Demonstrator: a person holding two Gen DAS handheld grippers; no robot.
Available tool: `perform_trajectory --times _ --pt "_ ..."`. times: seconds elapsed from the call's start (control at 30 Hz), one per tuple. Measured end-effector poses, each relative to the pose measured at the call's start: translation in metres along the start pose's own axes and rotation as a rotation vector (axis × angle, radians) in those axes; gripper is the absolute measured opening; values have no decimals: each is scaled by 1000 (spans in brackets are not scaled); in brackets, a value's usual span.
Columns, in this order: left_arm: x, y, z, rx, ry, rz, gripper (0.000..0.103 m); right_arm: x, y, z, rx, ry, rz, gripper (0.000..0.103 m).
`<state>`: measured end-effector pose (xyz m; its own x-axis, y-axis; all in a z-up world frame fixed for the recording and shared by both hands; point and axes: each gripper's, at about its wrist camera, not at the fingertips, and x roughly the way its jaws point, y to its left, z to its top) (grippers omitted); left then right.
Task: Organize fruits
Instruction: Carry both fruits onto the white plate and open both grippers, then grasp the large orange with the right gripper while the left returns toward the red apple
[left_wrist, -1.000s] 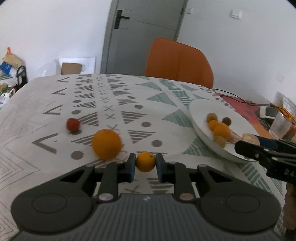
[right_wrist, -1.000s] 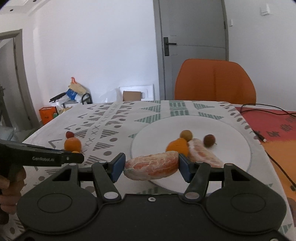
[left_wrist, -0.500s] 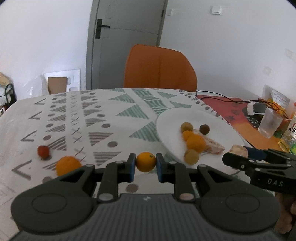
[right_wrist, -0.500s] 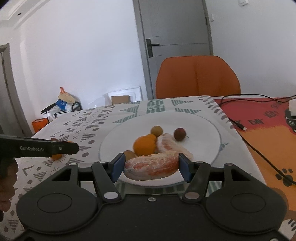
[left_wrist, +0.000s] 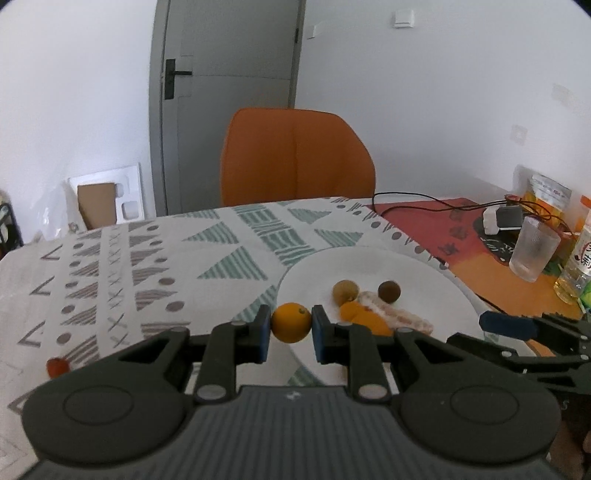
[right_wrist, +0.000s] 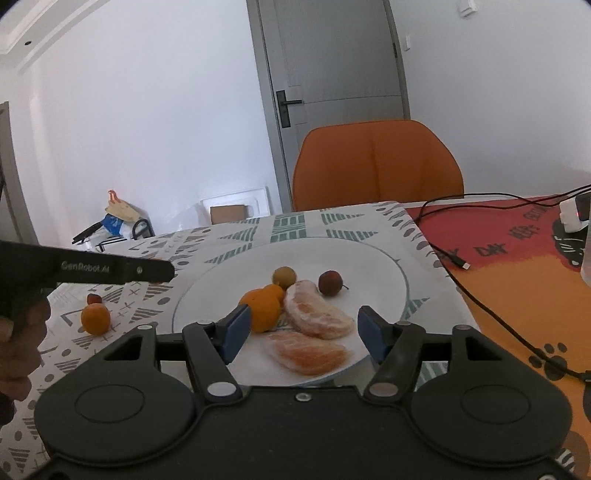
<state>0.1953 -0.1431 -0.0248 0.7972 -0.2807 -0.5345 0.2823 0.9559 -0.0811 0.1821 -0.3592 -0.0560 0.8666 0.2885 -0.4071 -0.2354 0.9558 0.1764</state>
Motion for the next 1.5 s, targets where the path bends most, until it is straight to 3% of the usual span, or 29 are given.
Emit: perform_trajectory --times 0.4,0.53,0.73,0.9,1.03,1.27,1.3,1.37,1.5 --pt "10 -15 9 48 1 -7 22 3 -12 -2 54 22 -17 64" --pt "7 -12 6 49 5 5 27 5 -10 -3 54 28 -18 69" --pt "-2 8 1 5 10 45 45 7 -6 -2 48 31 -21 71" --pt "-11 25 0 -25 5 79 50 10 -1 0 53 35 -17 71" --pt "-20 39 -2 -48 -7 108 60 13 10 4 44 38 -6 74" --pt "-35 68 -8 -97 6 164 63 21 35 9 12 40 33 78" --pt "-37 72 -10 -101 5 175 67 22 37 9 10 43 38 78" --pt "-43 81 -13 -113 -9 204 86 26 44 9 8 50 49 79" --pt "-51 97 -19 -132 -16 238 88 34 54 9 8 65 67 80"
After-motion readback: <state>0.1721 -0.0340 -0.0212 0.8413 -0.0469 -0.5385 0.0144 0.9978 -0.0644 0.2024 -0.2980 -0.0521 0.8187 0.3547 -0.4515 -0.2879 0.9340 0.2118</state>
